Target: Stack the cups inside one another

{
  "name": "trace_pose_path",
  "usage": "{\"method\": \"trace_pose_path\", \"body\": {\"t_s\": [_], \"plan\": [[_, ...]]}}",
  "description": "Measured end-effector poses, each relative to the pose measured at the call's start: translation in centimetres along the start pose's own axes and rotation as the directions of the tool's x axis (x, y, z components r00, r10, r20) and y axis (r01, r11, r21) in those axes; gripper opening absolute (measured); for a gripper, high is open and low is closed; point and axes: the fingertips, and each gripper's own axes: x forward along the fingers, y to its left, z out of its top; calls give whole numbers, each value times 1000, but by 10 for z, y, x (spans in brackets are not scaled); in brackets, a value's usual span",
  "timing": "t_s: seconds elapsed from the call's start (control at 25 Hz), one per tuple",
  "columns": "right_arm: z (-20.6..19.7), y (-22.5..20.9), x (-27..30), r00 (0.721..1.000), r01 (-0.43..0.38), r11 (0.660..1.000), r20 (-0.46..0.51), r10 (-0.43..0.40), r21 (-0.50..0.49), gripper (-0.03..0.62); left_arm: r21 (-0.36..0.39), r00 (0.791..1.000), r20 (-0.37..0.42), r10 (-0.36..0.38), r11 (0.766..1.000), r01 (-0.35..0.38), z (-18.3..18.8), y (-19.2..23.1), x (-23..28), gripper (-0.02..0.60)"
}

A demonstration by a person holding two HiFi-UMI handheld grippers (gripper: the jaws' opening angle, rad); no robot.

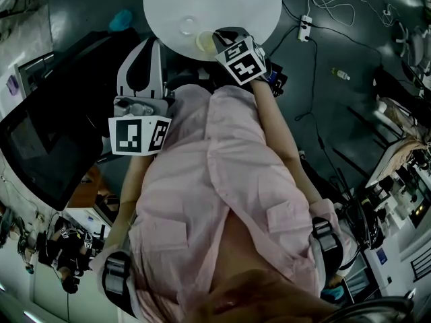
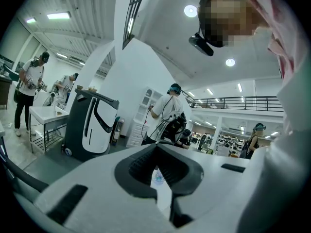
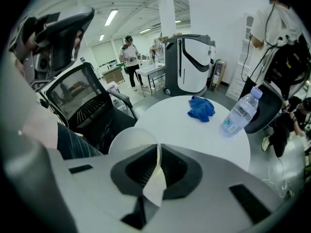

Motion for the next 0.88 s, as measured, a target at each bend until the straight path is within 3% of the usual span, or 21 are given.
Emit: {"method": "trace_pose_path", "body": {"t_s": [0.88], "plan": [[-28,3,51,994,-14,998,-108,8,-57,37,-4,1000,-14,-3,1000,3,-2,2,4,15]]}}
